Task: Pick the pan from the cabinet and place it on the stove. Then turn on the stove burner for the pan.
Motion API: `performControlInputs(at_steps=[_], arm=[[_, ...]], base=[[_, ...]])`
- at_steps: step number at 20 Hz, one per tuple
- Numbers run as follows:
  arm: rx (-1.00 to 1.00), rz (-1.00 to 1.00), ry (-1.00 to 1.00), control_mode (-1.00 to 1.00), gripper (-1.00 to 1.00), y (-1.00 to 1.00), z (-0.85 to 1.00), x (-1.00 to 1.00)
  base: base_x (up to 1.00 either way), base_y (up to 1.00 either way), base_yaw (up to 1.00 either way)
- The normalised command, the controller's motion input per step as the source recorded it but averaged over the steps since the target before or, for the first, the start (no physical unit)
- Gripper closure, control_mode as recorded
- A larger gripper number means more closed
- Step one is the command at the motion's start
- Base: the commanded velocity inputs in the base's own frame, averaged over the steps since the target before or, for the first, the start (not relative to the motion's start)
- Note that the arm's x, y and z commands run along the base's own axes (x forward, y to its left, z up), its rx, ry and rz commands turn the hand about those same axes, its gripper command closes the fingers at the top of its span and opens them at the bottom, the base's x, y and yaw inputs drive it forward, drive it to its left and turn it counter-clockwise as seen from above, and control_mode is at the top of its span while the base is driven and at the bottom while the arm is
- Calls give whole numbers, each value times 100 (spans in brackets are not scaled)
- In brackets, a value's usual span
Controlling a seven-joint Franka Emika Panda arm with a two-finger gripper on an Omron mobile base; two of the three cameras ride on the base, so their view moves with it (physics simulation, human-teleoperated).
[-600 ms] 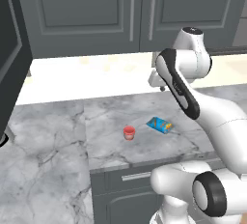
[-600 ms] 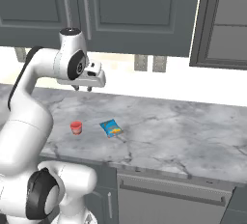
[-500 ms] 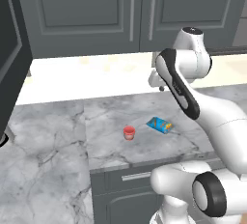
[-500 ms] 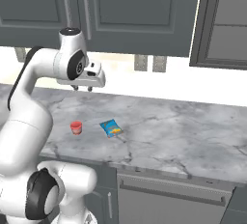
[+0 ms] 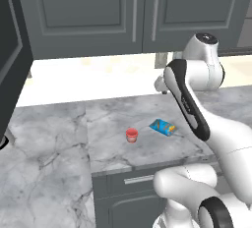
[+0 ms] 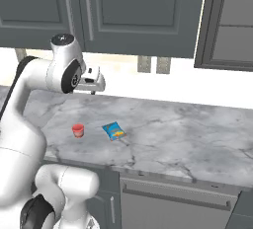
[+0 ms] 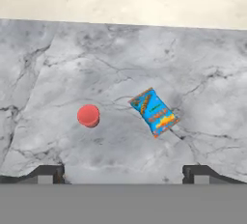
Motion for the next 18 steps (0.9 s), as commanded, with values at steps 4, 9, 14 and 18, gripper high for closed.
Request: performControlInputs(at_steps=[4,9,14,18], arm=[[2,2,-21,-100,-100,0,21,-14],[2,1,-30,-100,-100,-5,43,-27],[0,0,-30,-100,-100,1,49,-21],[1,-4,-28,-100,-100,7,49,-10]], base=[[0,0,0],[0,0,0],[0,0,0],[0,0,0]])
